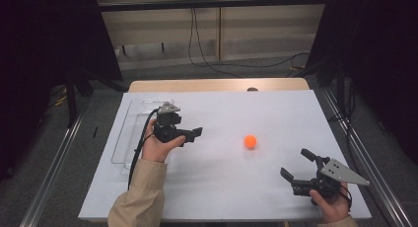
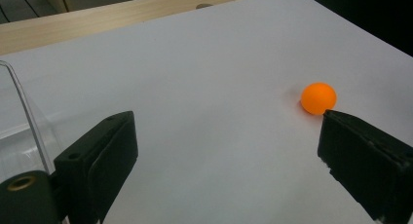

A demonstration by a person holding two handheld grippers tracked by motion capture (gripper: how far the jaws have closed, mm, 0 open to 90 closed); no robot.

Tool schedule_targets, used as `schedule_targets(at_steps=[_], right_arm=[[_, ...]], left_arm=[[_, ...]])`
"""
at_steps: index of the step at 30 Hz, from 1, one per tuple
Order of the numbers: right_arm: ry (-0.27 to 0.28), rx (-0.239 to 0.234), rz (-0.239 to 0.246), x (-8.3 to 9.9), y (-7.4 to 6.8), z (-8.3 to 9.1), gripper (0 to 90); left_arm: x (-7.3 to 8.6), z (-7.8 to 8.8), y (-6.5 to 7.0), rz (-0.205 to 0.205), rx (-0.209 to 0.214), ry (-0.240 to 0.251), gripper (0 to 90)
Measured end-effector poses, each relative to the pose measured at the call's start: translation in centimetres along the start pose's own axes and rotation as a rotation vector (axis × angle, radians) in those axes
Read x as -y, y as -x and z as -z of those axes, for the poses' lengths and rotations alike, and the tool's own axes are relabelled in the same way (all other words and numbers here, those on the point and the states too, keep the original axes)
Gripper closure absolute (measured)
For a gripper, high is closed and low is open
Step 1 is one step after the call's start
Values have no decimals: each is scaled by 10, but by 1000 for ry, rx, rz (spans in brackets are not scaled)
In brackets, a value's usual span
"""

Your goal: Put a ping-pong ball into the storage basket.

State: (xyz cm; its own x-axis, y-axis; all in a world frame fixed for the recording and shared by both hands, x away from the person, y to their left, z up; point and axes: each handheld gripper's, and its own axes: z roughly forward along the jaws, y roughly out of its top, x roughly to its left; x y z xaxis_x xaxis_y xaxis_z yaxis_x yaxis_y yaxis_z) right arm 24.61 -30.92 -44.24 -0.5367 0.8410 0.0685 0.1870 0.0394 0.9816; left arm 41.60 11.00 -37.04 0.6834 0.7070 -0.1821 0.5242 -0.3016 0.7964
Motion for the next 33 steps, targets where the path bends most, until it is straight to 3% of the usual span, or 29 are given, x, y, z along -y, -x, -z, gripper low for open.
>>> schedule_targets(at_steps=[11, 33], right_arm=[[2, -1, -2, 0, 0, 0, 20], [1, 3, 0, 1, 1, 1, 20]], left_arm=[[1, -8, 8, 10, 29, 4, 70], [2, -26, 25, -30, 44, -16, 67]])
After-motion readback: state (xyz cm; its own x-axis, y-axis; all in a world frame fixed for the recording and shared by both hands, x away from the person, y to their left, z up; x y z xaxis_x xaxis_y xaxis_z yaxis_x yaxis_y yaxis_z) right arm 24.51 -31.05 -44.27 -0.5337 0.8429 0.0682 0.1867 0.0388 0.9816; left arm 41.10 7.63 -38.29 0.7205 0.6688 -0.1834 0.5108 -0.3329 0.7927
